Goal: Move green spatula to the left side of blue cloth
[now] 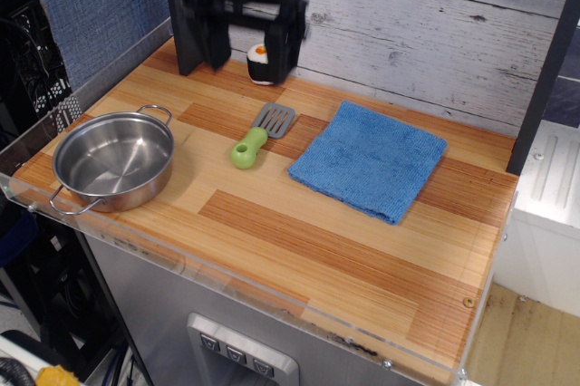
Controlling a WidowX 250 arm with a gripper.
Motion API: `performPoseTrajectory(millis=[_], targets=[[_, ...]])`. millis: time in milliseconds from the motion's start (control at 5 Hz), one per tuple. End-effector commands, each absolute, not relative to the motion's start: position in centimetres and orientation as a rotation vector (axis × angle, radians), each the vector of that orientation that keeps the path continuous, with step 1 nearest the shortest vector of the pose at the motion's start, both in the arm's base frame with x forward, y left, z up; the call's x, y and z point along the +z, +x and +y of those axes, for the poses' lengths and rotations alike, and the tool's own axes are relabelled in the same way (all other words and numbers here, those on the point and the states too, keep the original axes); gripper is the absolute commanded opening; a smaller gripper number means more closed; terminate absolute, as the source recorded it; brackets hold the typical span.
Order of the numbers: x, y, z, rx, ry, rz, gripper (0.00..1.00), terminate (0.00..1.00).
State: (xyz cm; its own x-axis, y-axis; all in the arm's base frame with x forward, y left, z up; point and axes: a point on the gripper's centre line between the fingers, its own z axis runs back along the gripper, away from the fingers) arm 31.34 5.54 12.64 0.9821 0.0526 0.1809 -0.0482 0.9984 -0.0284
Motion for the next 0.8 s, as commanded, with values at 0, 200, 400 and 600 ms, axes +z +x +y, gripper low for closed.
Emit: performPoseTrajectory(millis=[0, 200, 400, 600], targets=[[17.62, 29.79, 4.08, -0.031, -0.086, -0.327, 1.0, 0.0], [17.27, 29.82, 3.58, -0.091, -0.089, -0.277, 1.0, 0.0], [17.27, 29.82, 3.58, -0.091, -0.089, -0.277, 1.0, 0.0], [17.27, 29.82, 3.58, -0.091, -0.089, -0.277, 1.0, 1.0]])
